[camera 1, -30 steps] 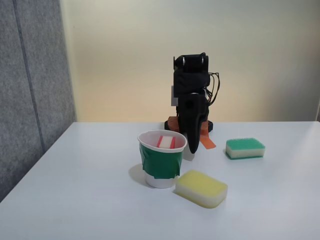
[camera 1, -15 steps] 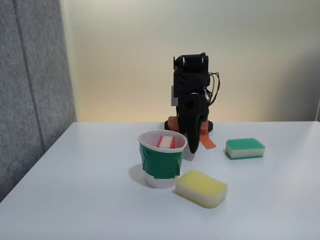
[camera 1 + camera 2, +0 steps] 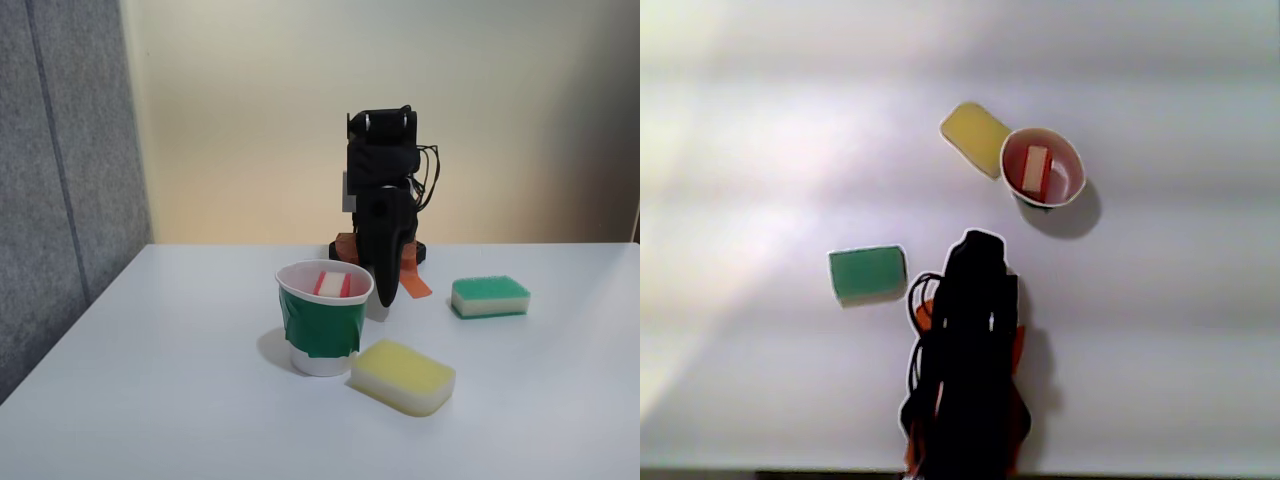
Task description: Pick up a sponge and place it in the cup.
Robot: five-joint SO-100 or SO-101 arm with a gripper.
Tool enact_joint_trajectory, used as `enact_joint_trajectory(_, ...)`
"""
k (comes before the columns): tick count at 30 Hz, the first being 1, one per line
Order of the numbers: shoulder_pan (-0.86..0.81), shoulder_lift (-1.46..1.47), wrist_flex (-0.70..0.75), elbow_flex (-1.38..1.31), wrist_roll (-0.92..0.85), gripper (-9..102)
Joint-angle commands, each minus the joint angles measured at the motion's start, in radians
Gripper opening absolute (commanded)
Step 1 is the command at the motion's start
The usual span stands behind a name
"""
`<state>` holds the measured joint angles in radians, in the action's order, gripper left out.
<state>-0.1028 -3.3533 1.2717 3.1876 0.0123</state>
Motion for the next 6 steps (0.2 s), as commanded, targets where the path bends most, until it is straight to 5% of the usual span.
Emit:
enact_joint_trajectory(1,-0.012,-0.014,0.017,0.046,0.015,0)
enact_joint_trajectory(6,-0.012,-0.014,0.017,0.046,0.015,0)
